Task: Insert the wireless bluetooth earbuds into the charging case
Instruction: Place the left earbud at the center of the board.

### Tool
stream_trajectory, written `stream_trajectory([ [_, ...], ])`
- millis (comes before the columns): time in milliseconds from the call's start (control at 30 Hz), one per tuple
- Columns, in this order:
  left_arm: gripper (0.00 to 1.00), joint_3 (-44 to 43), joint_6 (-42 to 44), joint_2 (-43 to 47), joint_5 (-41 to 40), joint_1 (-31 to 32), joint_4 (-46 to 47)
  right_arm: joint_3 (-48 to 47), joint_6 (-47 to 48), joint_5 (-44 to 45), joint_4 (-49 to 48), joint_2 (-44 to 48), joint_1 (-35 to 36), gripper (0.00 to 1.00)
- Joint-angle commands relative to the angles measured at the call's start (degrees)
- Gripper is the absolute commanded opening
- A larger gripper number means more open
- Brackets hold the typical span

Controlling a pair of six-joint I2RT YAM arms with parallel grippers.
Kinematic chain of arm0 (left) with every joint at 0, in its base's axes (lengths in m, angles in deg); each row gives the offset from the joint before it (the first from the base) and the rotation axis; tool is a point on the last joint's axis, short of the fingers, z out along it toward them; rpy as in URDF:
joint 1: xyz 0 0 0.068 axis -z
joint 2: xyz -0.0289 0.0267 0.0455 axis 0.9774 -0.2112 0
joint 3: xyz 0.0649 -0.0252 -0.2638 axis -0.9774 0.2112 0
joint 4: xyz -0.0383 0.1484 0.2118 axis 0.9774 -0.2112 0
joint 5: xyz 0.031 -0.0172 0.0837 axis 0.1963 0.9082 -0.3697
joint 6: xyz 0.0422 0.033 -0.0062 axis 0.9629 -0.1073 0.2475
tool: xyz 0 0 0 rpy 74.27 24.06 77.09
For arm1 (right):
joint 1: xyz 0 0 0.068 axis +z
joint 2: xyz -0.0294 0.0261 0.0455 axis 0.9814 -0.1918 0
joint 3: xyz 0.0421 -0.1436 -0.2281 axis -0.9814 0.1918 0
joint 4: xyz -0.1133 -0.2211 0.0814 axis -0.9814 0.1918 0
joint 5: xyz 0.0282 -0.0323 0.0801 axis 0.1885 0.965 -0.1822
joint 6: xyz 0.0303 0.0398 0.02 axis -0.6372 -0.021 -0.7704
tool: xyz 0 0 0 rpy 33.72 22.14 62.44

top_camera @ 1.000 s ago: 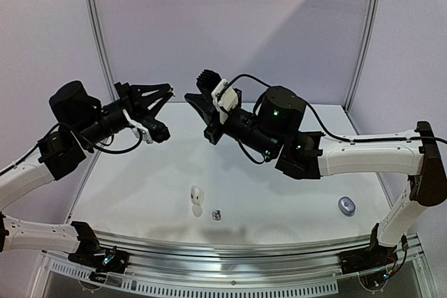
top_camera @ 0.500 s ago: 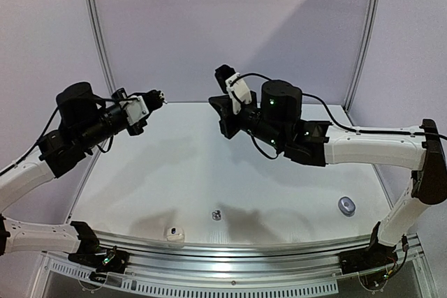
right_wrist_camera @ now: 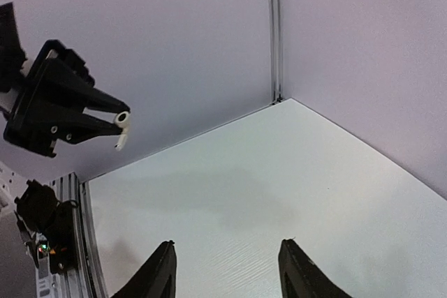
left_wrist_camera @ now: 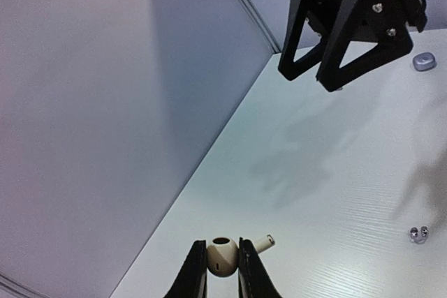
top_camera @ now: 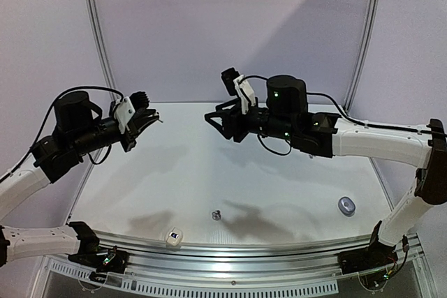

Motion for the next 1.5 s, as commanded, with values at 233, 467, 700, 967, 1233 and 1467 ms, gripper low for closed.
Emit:
stream_trajectory([
  [233, 0.0, 2.4, 12.3, -15.1, 2.9, -3.7, -15.2, -6.6, -6.7, -1.4, 16.0, -4.1, -0.2, 0.75],
  [467, 0.0, -1.0, 16.7, -33.5, 7.3, -1.5, -13.6, -2.7, -9.2, 13.6, 19.1, -2.1, -0.3, 0.77],
  [700, 0.0, -2.7, 20.0, -45.3, 5.9, 4.9, -11.7, 3.7, -11.7, 17.7, 18.8, 2.8, -0.3, 0.77],
  [967, 0.09, -8.5, 19.4, -53.8, 5.8, 6.2, -14.8, 4.0, -10.4, 17.5, 19.6, 3.7, -0.3, 0.78],
  [1233, 0.61, -12.1, 19.8, -50.4, 7.1, 6.3, -17.1, 3.1, -9.2, 15.9, 19.1, 2.7, -0.3, 0.78],
  [1467, 0.69, -16.8, 13.9, -40.1, 9.7, 3.6, -23.7, 2.7, -6.7, 13.0, 19.0, 3.2, -0.3, 0.81],
])
